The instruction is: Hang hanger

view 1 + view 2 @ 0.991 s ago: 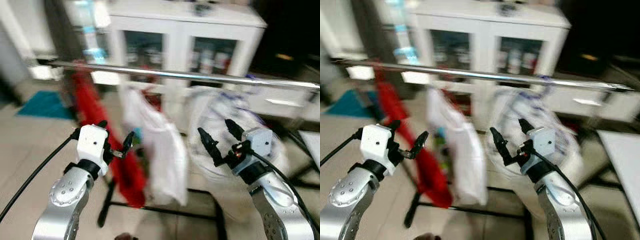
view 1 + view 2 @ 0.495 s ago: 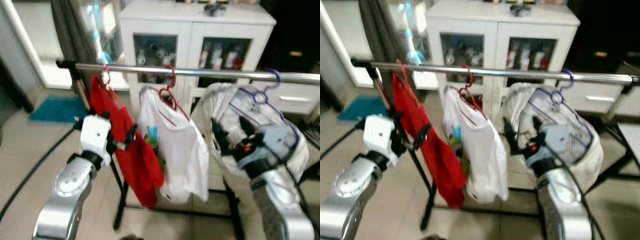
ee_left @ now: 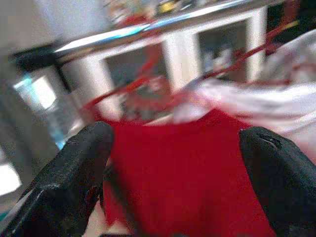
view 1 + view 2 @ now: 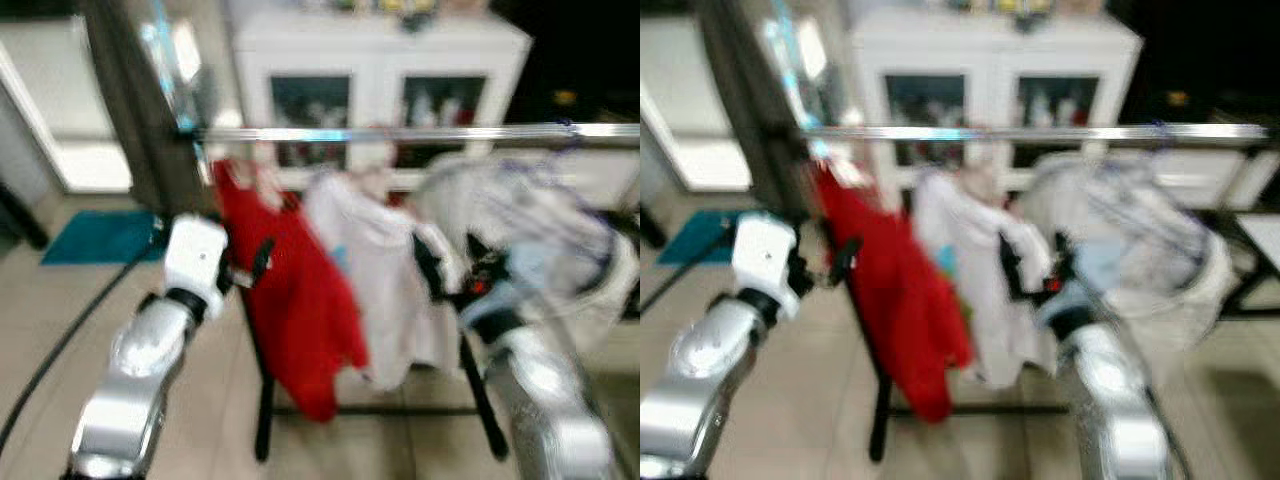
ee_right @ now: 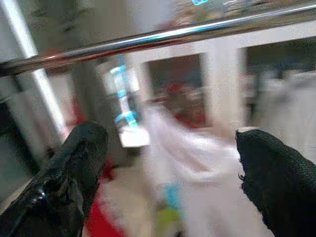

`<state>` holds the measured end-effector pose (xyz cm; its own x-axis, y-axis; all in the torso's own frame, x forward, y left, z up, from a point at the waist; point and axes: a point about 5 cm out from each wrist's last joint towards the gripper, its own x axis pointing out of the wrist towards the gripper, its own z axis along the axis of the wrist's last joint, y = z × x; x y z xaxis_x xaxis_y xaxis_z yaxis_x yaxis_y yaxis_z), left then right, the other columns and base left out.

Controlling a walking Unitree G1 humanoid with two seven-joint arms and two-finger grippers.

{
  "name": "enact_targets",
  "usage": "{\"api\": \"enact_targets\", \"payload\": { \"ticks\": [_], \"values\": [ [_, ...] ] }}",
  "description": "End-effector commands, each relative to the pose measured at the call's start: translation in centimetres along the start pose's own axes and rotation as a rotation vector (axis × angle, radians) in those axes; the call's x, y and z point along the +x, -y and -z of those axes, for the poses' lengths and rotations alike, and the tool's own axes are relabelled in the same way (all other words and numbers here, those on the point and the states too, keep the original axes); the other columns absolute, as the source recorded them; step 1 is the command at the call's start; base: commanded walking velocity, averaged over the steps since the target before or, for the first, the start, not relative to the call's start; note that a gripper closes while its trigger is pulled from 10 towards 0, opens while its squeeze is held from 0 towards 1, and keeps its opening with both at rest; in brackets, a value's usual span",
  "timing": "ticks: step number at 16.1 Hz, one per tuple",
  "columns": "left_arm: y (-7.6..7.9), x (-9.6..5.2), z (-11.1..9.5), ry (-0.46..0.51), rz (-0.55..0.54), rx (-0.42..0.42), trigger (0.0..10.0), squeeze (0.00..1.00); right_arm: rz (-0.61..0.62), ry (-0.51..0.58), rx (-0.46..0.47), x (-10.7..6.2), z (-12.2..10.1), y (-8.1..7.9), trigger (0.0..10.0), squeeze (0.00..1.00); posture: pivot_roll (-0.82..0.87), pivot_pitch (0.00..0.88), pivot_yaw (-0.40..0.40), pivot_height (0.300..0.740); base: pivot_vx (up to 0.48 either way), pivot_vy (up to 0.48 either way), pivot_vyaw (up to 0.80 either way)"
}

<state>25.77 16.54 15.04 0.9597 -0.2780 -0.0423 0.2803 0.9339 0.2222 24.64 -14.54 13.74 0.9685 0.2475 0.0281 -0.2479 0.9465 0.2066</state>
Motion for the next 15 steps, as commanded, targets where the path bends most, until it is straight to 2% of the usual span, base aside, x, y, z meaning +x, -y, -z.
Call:
{"api": "enact_targets", "payload": {
  "ticks": [1,2,3,5,7,8,12,13,14,15],
  "values": [
    [0.0,0.2,0.2,-0.007,-0.023,-0.022,10.0,0.0,0.014,0.028,-0.058,0.7,-1.0,0.3,10.0,0.0,-0.09,0.0,0.015,0.74,0.0,-0.48,0.0],
    [0.0,0.3,0.2,-0.017,-0.064,-0.061,10.0,0.0,0.004,0.028,-0.073,1.2,-1.1,0.3,10.0,0.0,-0.09,0.0,0.016,0.74,0.0,0.0,0.0],
    [0.2,0.3,0.2,-0.006,-0.057,-0.104,10.0,0.0,0.021,0.022,-0.049,1.5,-1.1,0.5,10.0,0.0,-0.09,0.0,0.014,0.74,0.0,0.0,0.8],
    [0.2,0.7,0.7,-0.055,-0.074,-0.043,10.0,0.0,0.059,0.015,-0.094,2.2,-1.2,0.7,10.0,0.0,-0.09,0.0,0.01,0.74,0.0,0.0,0.8],
    [-0.4,0.9,0.8,-0.039,-0.111,-0.047,10.0,0.0,0.059,0.039,-0.114,2.4,-1.4,0.7,10.0,0.0,-0.1,0.0,0.005,0.74,0.0,0.0,0.8],
    [-0.4,1.0,0.7,-0.032,-0.108,-0.038,10.0,0.0,0.077,0.03,-0.17,2.5,-1.4,0.9,10.0,0.0,-0.1,0.0,-0.001,0.74,0.0,0.0,0.8],
    [-0.3,1.1,0.2,-0.011,-0.097,-0.038,10.0,0.0,0.063,0.006,-0.13,2.7,-1.5,1.0,10.0,0.0,-0.09,0.0,-0.011,0.74,0.29,0.0,0.0],
    [-0.2,1.0,0.0,-0.008,-0.08,-0.024,10.0,0.0,0.021,0.002,-0.131,2.9,-1.6,0.6,10.0,0.0,-0.09,0.0,-0.009,0.74,0.322,0.0,0.0],
    [0.0,0.8,-0.2,-0.001,-0.052,-0.007,10.0,0.0,-0.051,0.007,-0.185,3.2,-1.9,-0.2,10.0,0.0,-0.1,0.0,-0.004,0.74,0.322,0.0,0.0],
    [0.1,0.8,-0.1,-0.003,-0.046,-0.004,10.0,0.0,-0.04,0.013,-0.188,3.4,-2.0,-0.2,10.0,0.0,-0.1,0.0,-0.005,0.74,0.322,0.0,0.8]
  ]
}}
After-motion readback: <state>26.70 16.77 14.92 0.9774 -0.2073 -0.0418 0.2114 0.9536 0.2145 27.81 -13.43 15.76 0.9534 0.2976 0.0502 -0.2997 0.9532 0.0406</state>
